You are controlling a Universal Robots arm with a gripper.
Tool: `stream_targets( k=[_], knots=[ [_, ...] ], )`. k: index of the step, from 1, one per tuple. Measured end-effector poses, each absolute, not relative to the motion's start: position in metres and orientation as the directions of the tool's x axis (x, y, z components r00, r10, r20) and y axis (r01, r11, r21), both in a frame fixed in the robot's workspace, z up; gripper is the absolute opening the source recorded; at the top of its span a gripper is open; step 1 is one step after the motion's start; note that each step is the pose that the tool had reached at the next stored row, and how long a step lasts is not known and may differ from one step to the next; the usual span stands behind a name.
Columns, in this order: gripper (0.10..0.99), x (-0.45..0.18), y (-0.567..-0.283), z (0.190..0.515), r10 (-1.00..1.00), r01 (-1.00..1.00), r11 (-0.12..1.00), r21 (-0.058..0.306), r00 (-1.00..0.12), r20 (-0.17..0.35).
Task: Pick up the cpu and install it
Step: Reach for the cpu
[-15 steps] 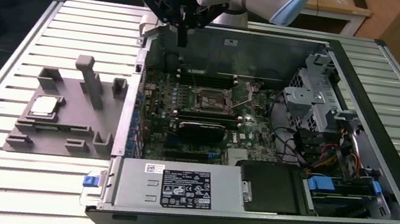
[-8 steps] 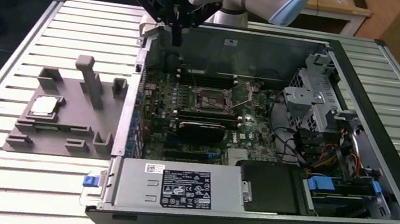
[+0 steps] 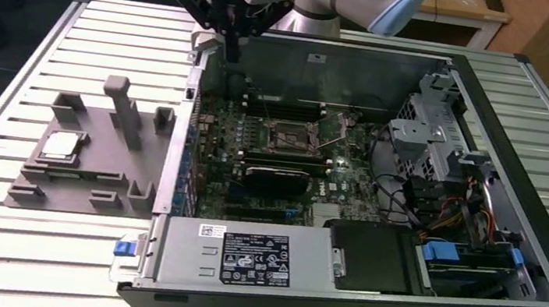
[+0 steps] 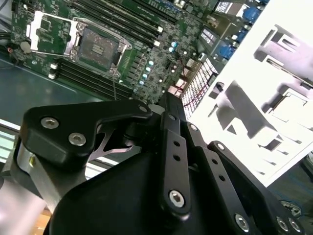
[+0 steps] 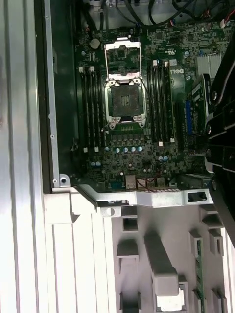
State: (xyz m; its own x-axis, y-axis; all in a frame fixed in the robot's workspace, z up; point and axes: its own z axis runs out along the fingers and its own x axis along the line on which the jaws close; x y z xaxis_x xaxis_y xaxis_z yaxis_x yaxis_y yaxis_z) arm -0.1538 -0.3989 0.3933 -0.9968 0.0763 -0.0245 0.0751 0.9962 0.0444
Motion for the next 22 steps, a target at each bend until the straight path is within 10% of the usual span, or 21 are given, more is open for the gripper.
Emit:
stream_targets(
  k=[22],
  knots=[
    [0.106,-0.191,-0.399,0.393,0.076,0.075,0.996,0.044,-0.997,-0.024]
  ],
)
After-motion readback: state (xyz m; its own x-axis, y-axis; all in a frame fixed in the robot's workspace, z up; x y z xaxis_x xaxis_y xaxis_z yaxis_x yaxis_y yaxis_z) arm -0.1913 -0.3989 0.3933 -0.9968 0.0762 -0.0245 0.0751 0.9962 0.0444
